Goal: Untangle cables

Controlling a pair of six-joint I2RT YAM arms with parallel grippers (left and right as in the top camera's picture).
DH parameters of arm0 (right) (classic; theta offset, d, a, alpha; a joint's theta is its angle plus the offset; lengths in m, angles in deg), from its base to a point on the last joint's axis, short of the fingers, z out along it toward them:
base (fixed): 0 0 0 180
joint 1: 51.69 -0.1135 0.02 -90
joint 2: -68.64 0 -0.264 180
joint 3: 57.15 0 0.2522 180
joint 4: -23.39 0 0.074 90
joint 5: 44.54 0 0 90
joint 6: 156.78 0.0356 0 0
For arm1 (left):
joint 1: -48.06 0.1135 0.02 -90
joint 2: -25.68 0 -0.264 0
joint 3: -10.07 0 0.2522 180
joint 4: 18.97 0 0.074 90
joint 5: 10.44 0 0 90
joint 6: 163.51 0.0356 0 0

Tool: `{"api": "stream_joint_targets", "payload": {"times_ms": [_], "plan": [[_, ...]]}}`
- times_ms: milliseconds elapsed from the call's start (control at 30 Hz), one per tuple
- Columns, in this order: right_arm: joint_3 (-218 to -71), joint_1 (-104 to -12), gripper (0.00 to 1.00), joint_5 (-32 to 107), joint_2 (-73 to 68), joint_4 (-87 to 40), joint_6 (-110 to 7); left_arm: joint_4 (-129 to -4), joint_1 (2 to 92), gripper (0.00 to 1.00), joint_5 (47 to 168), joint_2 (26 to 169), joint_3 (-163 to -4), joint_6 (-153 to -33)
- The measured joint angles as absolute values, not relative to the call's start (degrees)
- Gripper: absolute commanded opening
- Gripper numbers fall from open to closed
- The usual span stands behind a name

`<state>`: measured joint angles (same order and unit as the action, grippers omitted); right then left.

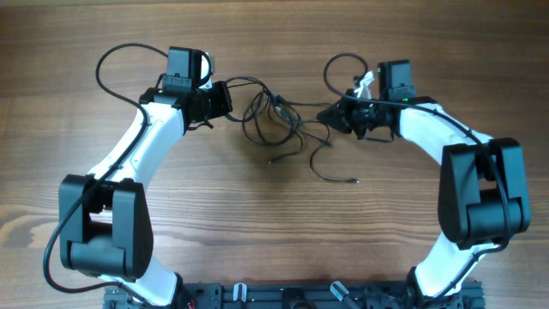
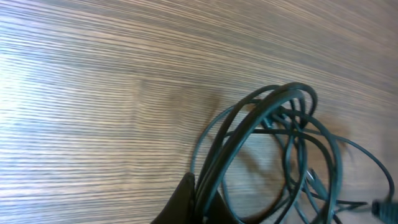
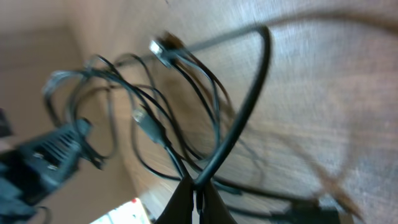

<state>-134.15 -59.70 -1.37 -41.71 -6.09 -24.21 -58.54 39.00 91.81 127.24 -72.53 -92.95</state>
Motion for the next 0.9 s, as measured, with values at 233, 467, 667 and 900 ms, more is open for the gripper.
{"api": "stream_joint_targets", "payload": {"times_ms": [233,467,667,900], "plan": [[-134.15,-64.38,0.06,3.64,-41.71,-7.60,-26.33,-59.37,39.00,0.06,85.04,127.24,-72.53,-93.17],[-134.15,-69.58,0.19,12.40,-41.71,-7.51,-27.05,-60.68,39.00,0.15,75.66,127.24,-72.53,-95.97],[-134.15,-72.10,0.24,18.15,-41.71,-7.41,-27.29,-60.68,39.00,0.25,73.34,127.24,-72.53,-97.04],[-134.79,-71.29,0.61,16.01,-40.64,-10.36,-32.56,-60.64,39.00,0.71,73.34,127.24,-72.53,-97.74]]}}
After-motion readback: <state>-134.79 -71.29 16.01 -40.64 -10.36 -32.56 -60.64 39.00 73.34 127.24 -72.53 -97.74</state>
